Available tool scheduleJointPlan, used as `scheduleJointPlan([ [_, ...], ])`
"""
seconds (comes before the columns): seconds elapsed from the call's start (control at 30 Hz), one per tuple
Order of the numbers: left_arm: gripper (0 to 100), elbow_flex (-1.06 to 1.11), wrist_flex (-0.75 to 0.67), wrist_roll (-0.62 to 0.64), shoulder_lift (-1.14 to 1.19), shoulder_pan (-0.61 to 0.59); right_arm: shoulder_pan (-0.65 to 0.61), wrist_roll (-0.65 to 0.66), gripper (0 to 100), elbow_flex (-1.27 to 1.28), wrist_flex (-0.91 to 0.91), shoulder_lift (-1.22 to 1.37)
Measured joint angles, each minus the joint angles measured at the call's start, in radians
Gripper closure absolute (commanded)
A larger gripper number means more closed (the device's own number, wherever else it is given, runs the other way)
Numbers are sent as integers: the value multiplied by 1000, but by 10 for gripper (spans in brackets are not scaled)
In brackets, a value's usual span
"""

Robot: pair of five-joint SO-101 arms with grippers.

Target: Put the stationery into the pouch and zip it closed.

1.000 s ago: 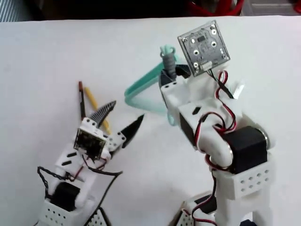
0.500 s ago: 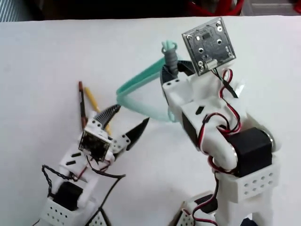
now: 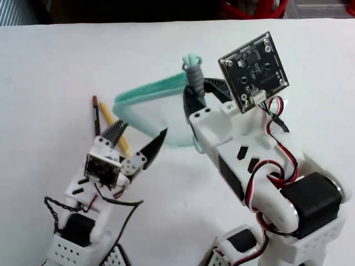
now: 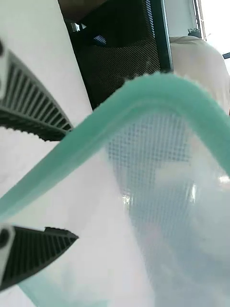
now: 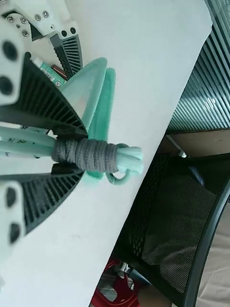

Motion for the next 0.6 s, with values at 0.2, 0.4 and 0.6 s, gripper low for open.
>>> scheduleJointPlan([
  [0.2,714,0,0,0,0,-3,-12,0,979,0,0,0],
  [0.4,714,0,-8,0,0,-43,-12,0,979,-143,78,-2],
  [0.6,714,0,-31,0,0,-66,-54,0,979,-199,121,-3],
])
